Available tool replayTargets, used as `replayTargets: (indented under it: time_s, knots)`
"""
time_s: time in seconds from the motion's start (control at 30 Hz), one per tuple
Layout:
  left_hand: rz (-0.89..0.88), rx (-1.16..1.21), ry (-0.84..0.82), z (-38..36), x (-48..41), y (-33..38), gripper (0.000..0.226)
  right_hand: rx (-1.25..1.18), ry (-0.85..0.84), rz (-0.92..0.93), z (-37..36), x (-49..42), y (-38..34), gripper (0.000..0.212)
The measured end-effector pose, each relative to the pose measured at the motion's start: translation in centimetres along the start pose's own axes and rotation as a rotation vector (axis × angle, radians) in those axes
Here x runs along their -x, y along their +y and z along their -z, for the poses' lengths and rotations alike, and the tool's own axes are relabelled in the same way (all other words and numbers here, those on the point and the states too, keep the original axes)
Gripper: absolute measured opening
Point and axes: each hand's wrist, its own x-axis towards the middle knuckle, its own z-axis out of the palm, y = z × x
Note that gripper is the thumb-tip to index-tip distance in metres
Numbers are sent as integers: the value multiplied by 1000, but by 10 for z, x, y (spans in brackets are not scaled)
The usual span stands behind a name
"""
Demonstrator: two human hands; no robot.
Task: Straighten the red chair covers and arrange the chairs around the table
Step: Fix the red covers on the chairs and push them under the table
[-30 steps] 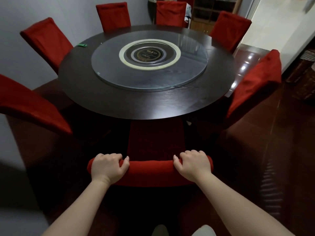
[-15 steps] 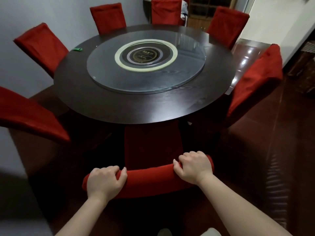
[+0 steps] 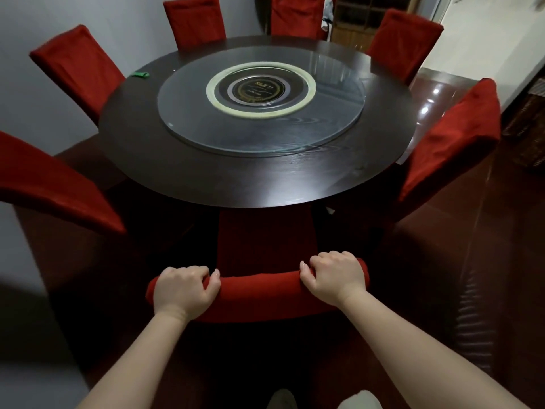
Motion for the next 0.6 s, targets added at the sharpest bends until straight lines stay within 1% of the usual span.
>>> replayTargets:
  time_s: [0.2,0.37,0.43,0.5,0.57,0.6]
  knots:
    - [15,-25,8,2,2,-8,53,11,-76,-16,-1,2,-12,50]
    - [38,-26,-46,3,7,-2,55,34,-94,-29,0,9,-7,49]
    - [54,-48,-107,5,5,-2,58,57,-129,-36,2,7,-9,50]
    - [81,-64,-204,8,3,-1,60,72,-166,-21,6,6,-8,50]
    - [175,6,-336,10,-9,-3,59,51,-212,-13,12,9,0,51]
    - [228,75,-424,14,-21,-5,55,27,-233,-28,15,10,6,51]
